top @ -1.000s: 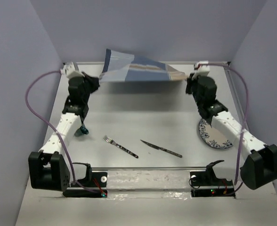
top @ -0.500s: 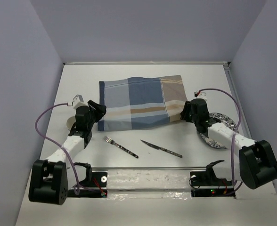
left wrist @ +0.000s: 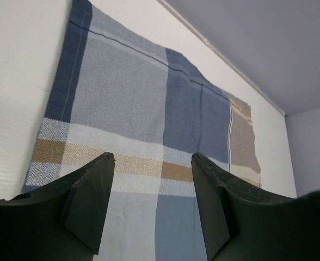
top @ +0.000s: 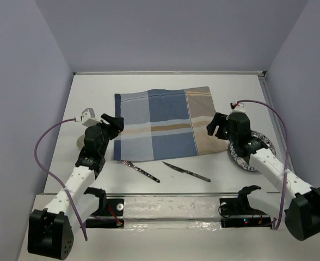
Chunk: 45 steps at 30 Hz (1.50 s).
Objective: Set the dinner table for one person
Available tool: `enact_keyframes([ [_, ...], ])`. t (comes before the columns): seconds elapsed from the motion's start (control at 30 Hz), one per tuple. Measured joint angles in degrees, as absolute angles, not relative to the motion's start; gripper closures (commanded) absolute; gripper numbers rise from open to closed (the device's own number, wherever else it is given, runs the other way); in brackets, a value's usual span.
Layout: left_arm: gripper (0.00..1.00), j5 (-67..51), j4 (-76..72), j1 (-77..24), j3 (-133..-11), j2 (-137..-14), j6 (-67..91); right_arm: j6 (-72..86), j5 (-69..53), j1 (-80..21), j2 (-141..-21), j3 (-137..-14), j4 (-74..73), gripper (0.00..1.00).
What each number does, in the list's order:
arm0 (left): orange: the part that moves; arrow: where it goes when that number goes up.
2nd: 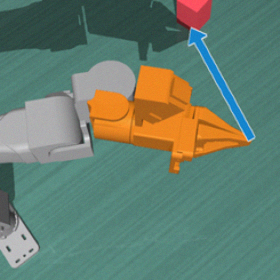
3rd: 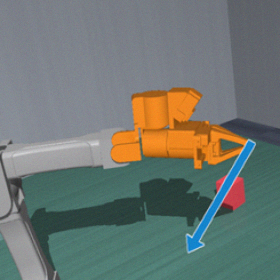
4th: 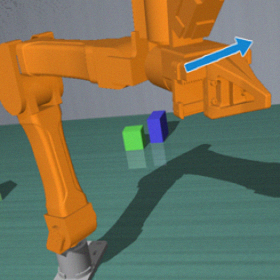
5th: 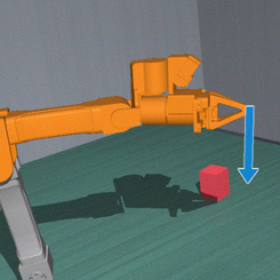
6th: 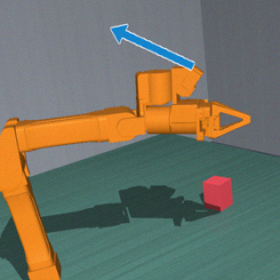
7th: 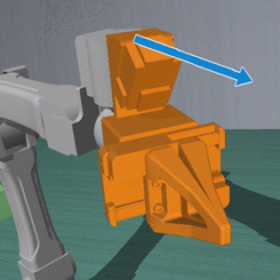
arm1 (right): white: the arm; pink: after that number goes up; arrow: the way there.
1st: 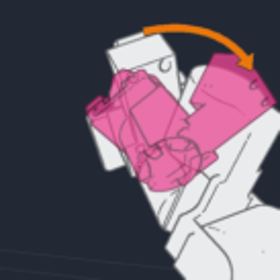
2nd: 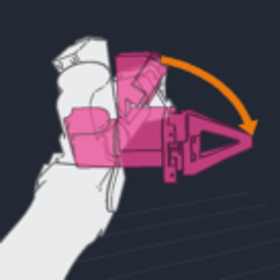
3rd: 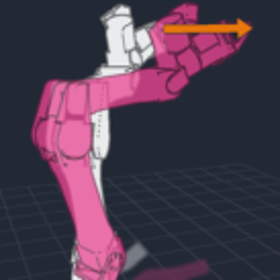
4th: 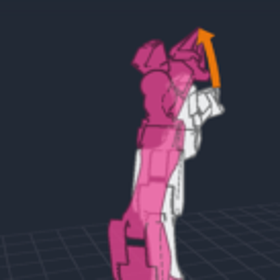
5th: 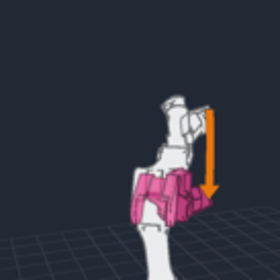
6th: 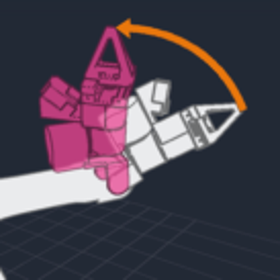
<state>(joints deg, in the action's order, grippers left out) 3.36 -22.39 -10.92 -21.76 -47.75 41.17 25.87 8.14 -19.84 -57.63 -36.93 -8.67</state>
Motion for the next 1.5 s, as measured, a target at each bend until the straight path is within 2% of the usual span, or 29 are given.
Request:
enact_keyframes([
  [0.23, 0.32, 10.72, -18.76, -20.27, -27.81, -56.51, 38.0, 22.96, 6.55, -20.38, -74.02, -46.52, -8.34, 0.3],
  [0.3, 0.33, 11.53, -17.3, -22.37, -28.86, -56.62, 37.32, 22.04, 6.9, -22.63, -80.34, -50.13, -7.73, 0.38],
  [0.43, 0.33, 11.25, -13.13, -23.27, -32.29, -54.04, 35.88, 19.05, 6.72, -33.47, -92.12, -58.19, -6.66, 0.46],
  [0.67, 0.3, 8.4, -4.29, -23.53, -45.78, -44.45, 29.5, 16.86, 5.65, -47.97, -105.93, -69.93, -5.15, 0.44],
  [0.73, 0.29, 8.4, -1.32, -23.53, -50.87, -42.68, 26.46, 16.73, 6.17, -49.76, -110.32, -74.19, -4.49, 0.44],
  [0.87, 0.28, 8.51, 0.45, -23.53, -53.67, -40.75, 22.92, 18.24, 8.34, -50.83, -119.37, -82.91, -3.07, 0.47],
  [1.0, 0.27, 8.69, 1.58, -23.53, -52.29, -39.09, 21.17, 20.67, 12.84, -50.68, -125.27, -88.23, -3.22, 0.56],
  [1.23, 0.27, 8.4, 2.92, -21.1, -49.52, -38.65, 19.09, 28.23, 22.46, -50.41, -135.33, -103.66, -6.55, 0.51],
  [1.37, 0.26, 8.05, 3.25, -19.99, -48.23, -38.04, 18.81, 30.13, 23.75, -49.98, -138.39, -108.86, -7.97, 0.51],
  [1.5, 0.26, 7.51, 3.03, -19.77, -47.79, -36.99, 18.85, 29.36, 22.9, -49.65, -135.87, -105.01, -7.18, 0.31],
])
